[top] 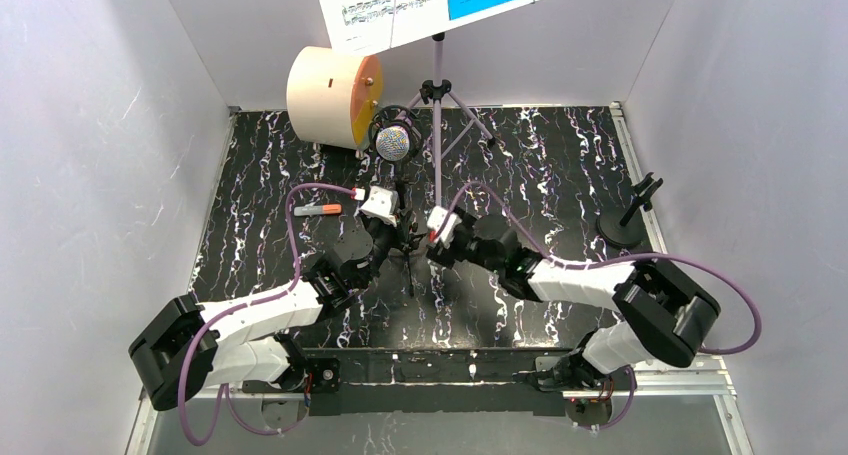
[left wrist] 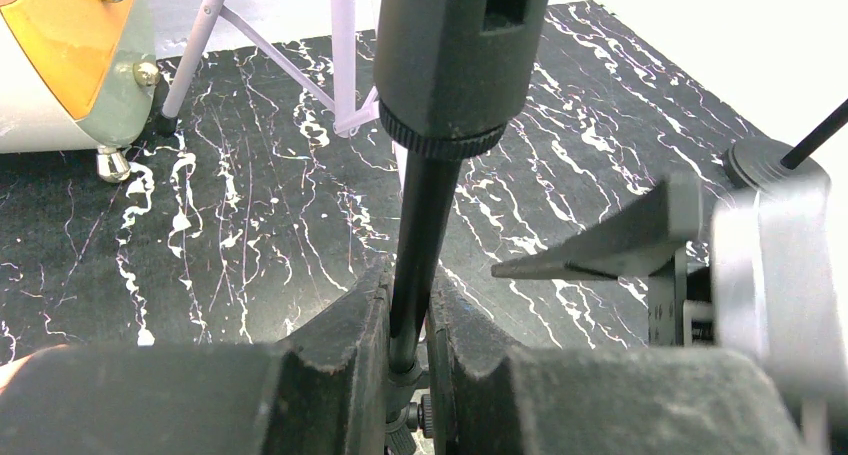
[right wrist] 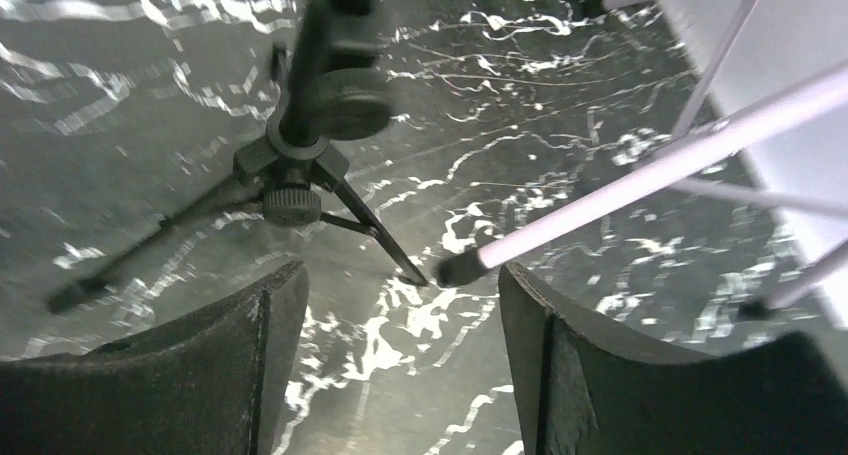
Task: Pack up the instrument practice props
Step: Unscrew the knob on the microphone stand.
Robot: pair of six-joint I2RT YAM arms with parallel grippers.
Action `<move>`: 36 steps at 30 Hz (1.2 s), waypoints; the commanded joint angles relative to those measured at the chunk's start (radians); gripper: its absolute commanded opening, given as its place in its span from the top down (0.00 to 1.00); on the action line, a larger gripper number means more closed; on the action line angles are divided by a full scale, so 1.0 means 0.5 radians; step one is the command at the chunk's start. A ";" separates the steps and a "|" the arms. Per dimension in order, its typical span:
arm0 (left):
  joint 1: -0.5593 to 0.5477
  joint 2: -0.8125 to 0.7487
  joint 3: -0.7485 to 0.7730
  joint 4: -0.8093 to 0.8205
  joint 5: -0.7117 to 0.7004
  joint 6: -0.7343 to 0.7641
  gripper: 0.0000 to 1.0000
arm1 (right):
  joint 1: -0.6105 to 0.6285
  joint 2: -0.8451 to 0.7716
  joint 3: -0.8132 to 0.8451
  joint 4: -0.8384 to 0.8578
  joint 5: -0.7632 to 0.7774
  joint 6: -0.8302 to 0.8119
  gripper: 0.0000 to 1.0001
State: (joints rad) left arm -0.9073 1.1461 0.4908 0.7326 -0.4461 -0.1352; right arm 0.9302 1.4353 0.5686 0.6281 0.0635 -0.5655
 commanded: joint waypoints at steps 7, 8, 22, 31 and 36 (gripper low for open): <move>-0.032 0.052 -0.070 -0.299 0.039 -0.104 1.00 | -0.437 -0.092 -0.054 0.560 -0.982 1.893 0.22; -0.032 0.052 -0.070 -0.299 0.039 -0.104 1.00 | -0.460 -0.070 -0.059 0.623 -1.013 2.006 0.22; -0.032 0.036 -0.075 -0.299 0.043 -0.101 1.00 | -0.538 0.457 -0.045 1.452 -1.084 3.222 0.27; -0.032 0.036 -0.073 -0.298 0.037 -0.100 1.00 | -0.537 0.673 0.012 1.671 -1.141 3.448 0.36; -0.032 0.039 -0.071 -0.299 0.039 -0.097 1.00 | -0.538 0.751 0.018 1.814 -1.165 3.538 0.42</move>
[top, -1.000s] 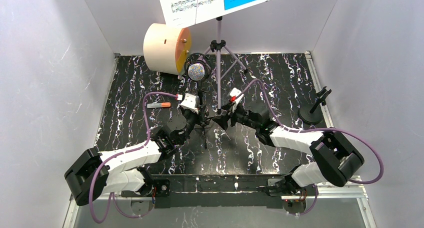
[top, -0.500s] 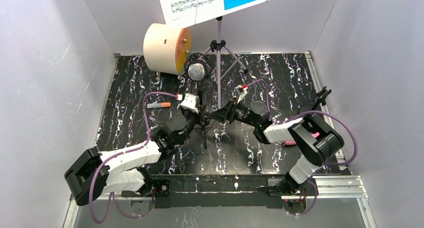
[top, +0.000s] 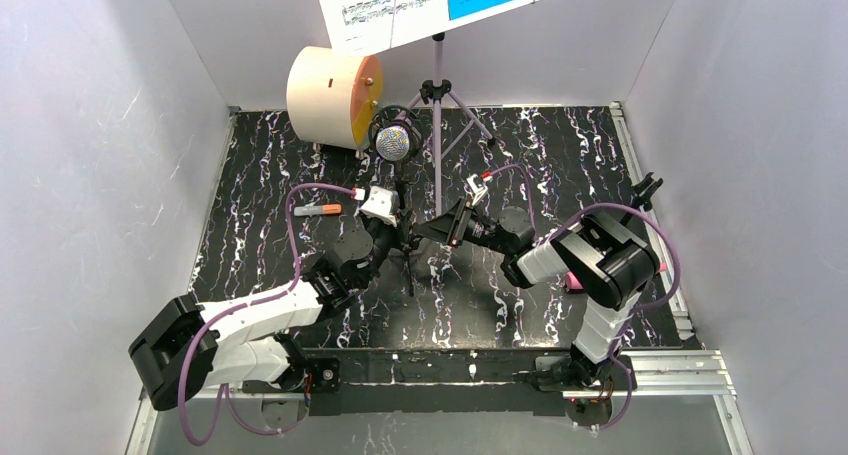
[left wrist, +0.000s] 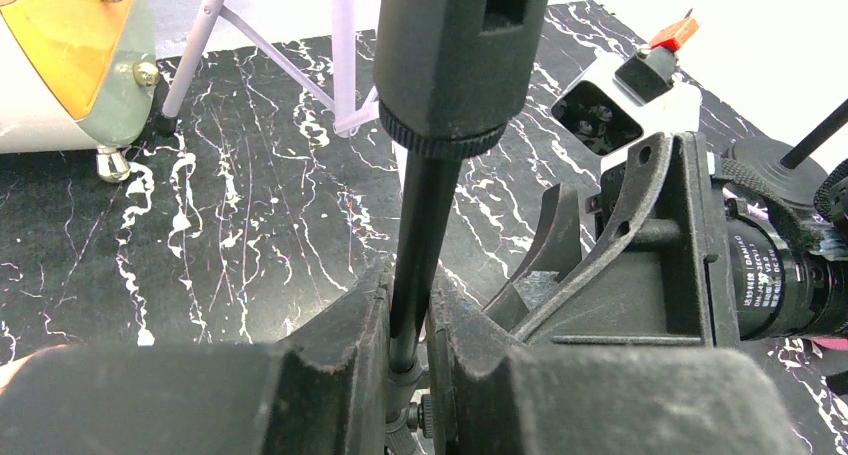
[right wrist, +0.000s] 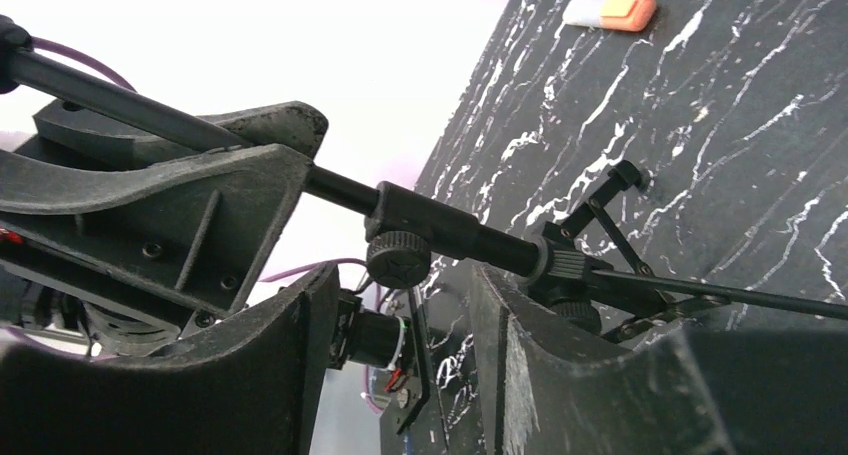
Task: Pack up the instrument practice props
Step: Unscrew the knob on the microphone stand.
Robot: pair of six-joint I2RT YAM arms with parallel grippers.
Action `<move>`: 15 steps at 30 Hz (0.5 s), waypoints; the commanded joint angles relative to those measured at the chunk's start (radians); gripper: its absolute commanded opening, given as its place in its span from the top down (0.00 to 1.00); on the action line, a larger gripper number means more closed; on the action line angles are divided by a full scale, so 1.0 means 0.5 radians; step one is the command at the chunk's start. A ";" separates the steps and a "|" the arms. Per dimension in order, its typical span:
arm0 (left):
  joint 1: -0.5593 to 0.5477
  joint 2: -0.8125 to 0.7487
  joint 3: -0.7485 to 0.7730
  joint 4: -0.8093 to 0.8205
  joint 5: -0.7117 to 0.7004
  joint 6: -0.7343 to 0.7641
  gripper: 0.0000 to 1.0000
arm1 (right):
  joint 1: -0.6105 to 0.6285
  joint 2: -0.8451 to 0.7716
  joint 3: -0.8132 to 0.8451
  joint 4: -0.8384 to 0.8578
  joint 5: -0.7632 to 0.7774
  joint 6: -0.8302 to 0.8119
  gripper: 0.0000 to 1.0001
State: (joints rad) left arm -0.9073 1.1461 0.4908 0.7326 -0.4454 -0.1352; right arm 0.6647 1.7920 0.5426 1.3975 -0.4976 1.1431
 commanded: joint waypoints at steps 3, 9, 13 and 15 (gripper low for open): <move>-0.031 0.041 -0.070 -0.299 0.038 -0.096 1.00 | -0.007 0.051 0.076 0.300 -0.036 0.125 0.46; -0.032 0.045 -0.070 -0.301 0.042 -0.095 1.00 | -0.006 0.051 0.096 0.273 -0.031 0.133 0.54; -0.032 0.040 -0.070 -0.301 0.042 -0.095 1.00 | -0.006 0.048 0.103 0.227 -0.032 0.101 0.60; -0.032 0.036 -0.072 -0.302 0.041 -0.093 1.00 | -0.007 0.041 0.114 0.194 -0.054 0.062 0.66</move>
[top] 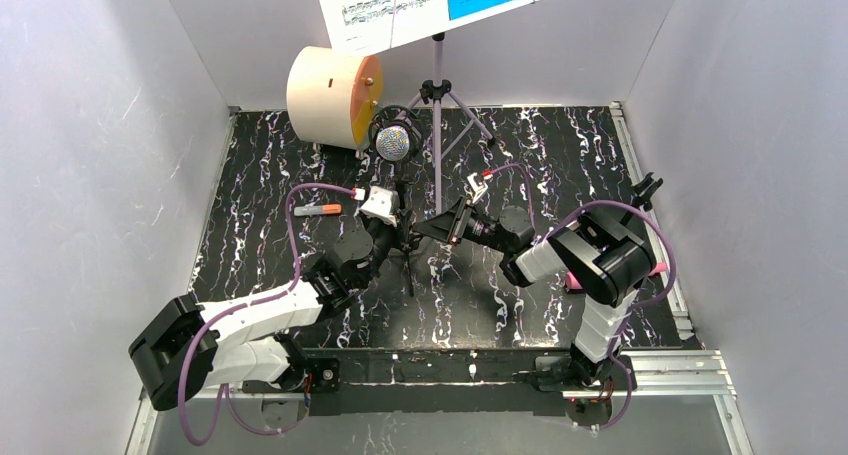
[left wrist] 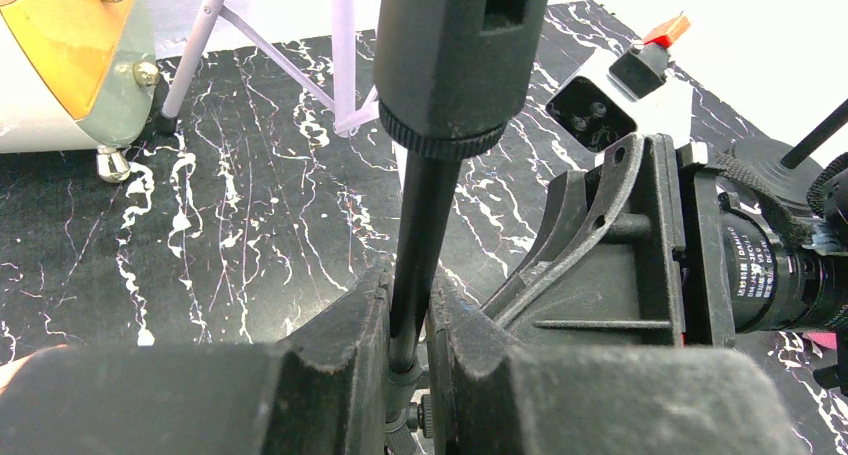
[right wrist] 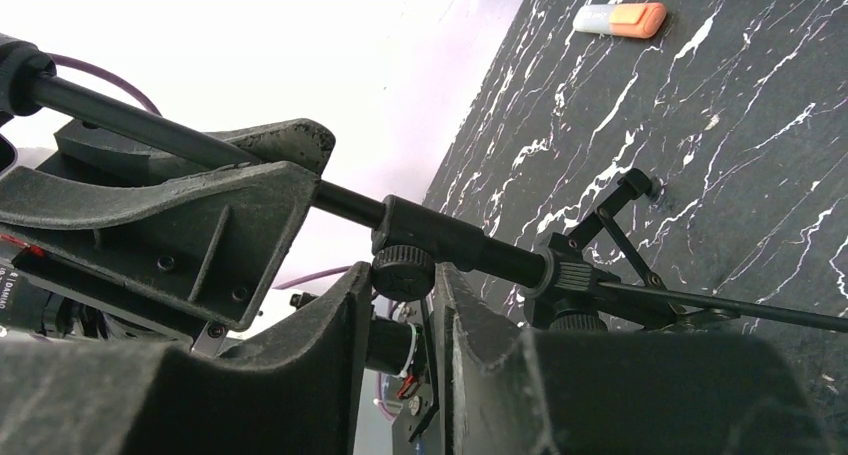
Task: Pack up the instrument practice props
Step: Unscrew the knob on the microphone stand.
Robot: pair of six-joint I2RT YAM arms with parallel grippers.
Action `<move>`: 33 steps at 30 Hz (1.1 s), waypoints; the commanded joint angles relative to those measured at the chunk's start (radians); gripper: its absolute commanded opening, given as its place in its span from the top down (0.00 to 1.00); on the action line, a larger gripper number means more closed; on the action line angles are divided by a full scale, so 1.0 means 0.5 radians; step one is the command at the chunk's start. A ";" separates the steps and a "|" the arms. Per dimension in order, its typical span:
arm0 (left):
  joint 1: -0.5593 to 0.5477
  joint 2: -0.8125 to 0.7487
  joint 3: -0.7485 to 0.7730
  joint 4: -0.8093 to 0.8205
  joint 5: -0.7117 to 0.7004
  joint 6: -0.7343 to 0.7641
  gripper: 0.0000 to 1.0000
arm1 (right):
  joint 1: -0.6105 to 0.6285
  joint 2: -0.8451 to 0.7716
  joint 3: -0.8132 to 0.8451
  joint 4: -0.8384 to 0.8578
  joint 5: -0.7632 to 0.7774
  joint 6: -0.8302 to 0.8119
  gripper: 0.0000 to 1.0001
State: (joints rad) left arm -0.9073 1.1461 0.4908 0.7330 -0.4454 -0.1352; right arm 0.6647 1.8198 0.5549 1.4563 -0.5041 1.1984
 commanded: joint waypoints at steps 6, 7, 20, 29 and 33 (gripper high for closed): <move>-0.032 0.036 -0.070 -0.303 0.045 -0.092 1.00 | -0.005 -0.140 0.132 -0.240 -0.102 -0.409 0.92; -0.032 0.036 -0.070 -0.303 0.044 -0.092 1.00 | -0.002 -0.179 0.142 -0.332 -0.109 -0.523 0.95; -0.032 0.042 -0.067 -0.300 0.059 -0.098 1.00 | 0.196 -0.621 0.343 -1.638 0.032 -2.740 0.99; -0.032 0.051 -0.067 -0.300 0.060 -0.101 1.00 | 0.506 -0.855 0.254 -1.851 0.741 -4.072 0.99; -0.033 0.056 -0.065 -0.300 0.059 -0.101 1.00 | 0.661 -0.890 0.222 -1.838 1.077 -4.558 0.99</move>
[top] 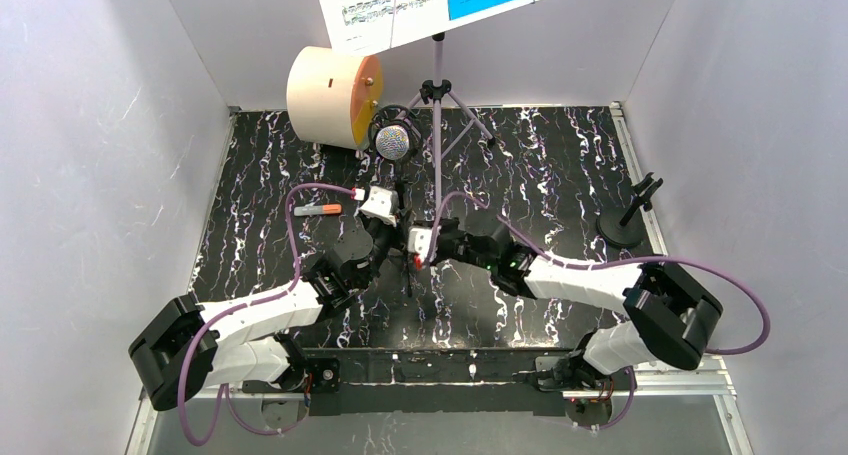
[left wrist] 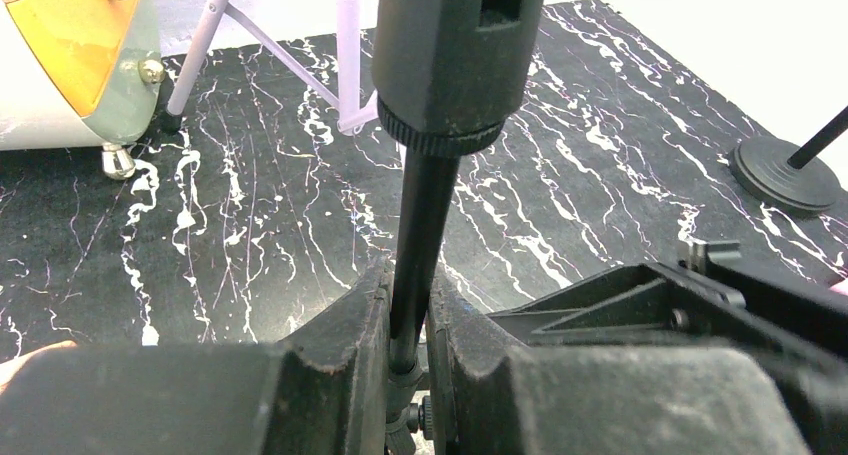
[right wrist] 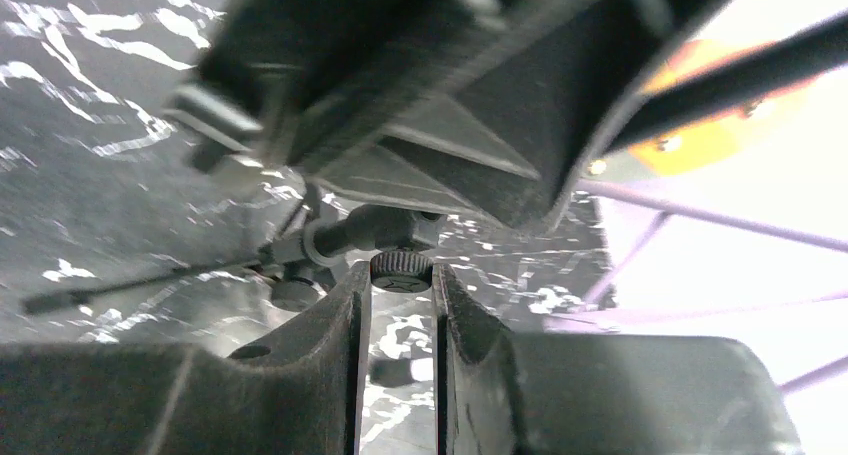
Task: Pack up the instrument practice props
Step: Unscrew the knob on the microphone stand.
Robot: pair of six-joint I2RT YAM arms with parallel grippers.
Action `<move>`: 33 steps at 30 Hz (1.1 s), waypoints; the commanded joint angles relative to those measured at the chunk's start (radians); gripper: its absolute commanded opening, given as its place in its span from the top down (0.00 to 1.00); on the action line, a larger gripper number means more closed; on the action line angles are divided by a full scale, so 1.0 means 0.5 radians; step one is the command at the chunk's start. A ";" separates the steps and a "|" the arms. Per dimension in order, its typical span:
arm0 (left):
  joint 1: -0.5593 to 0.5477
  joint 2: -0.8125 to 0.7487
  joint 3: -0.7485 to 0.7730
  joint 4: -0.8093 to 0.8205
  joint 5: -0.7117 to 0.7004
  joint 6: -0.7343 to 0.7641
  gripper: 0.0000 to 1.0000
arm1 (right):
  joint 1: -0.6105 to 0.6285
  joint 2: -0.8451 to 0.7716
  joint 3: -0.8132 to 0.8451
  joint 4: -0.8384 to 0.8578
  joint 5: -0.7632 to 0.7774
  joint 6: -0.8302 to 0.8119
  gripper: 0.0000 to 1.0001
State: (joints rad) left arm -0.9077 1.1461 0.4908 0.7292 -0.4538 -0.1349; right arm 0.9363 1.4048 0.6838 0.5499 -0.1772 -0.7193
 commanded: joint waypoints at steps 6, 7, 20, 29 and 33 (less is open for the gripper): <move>-0.031 0.064 -0.066 -0.289 0.073 -0.102 1.00 | 0.306 -0.013 -0.162 0.209 0.809 -1.351 0.99; -0.031 0.066 -0.067 -0.287 0.073 -0.102 1.00 | 0.337 0.002 -0.181 0.263 0.872 -1.460 0.99; -0.031 0.078 -0.064 -0.287 0.070 -0.102 1.00 | 0.459 0.023 -0.225 0.454 1.016 -1.105 0.68; -0.032 0.082 -0.064 -0.285 0.076 -0.104 1.00 | 0.314 -0.200 -0.166 0.141 0.594 0.250 0.38; -0.032 0.085 -0.062 -0.283 0.075 -0.104 1.00 | 0.086 -0.302 -0.216 0.210 0.217 1.010 0.30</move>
State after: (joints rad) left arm -0.9184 1.1511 0.4908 0.7364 -0.4259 -0.1356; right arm 1.0683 1.3117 0.5632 0.6178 0.1253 -0.6727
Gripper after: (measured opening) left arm 0.130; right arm 0.671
